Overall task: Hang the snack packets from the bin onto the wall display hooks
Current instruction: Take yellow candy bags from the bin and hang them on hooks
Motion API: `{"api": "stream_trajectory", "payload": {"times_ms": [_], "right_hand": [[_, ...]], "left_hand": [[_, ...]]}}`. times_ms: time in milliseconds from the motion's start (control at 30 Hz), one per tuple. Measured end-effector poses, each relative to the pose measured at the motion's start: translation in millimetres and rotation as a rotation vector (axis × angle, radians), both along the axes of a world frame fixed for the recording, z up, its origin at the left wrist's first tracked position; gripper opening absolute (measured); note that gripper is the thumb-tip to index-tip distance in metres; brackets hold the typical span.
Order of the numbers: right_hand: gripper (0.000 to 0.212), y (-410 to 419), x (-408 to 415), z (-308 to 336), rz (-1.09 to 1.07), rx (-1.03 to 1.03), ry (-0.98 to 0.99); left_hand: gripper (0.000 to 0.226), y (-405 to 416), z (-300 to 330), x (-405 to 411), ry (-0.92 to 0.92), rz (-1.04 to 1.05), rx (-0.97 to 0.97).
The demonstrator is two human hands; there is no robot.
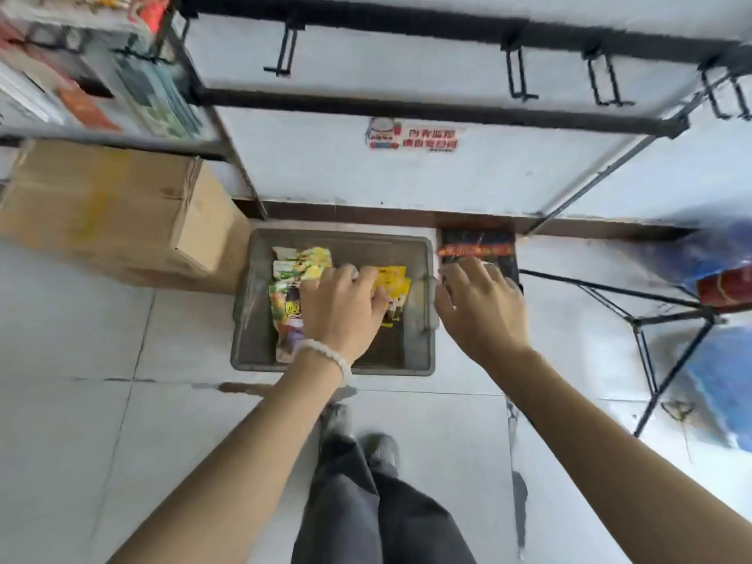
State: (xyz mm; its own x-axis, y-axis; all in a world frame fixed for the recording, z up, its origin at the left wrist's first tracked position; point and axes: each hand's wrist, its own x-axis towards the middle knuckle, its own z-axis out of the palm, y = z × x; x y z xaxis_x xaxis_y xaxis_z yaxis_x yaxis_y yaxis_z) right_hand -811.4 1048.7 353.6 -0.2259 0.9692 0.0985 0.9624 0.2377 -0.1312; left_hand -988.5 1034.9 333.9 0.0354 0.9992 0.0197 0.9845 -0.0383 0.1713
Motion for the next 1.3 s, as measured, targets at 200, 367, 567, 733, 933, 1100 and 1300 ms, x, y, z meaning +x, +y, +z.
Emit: {"api": "stream_trajectory", "payload": {"times_ms": [200, 367, 567, 733, 933, 1100, 1300], "right_hand": [[0.019, 3.6, -13.6, -134.1, 0.001, -0.219, -0.019], [0.024, 8.5, -31.1, -241.8, -0.016, -0.379, -0.042], [0.027, 28.9, -37.9, -325.5, -0.1, -0.498, -0.034], [0.03, 62.6, -29.6, -377.3, -0.149, -0.541, -0.023], [0.03, 124.4, -30.2, -455.9, -0.111, -0.518, 0.034], [0.036, 166.8, -38.3, -520.0, -0.058, -0.491, 0.027], [0.038, 179.9, -45.5, -553.6, -0.117, -0.478, 0.001]], "left_hand": [[0.033, 4.9, -138.0, -14.1, -0.023, 0.093, -0.225], [0.032, 7.3, -235.5, -33.1, -0.003, 0.101, -0.354], [0.031, 23.5, -315.7, -48.0, 0.034, 0.064, -0.424], [0.038, 53.1, -375.0, -43.3, 0.022, 0.106, -0.513], [0.041, 106.8, -459.5, -22.4, -0.019, 0.118, -0.484], [0.039, 143.8, -524.6, -16.9, -0.075, 0.086, -0.39], [0.051, 159.0, -559.3, -19.5, -0.153, 0.047, -0.36]]}}
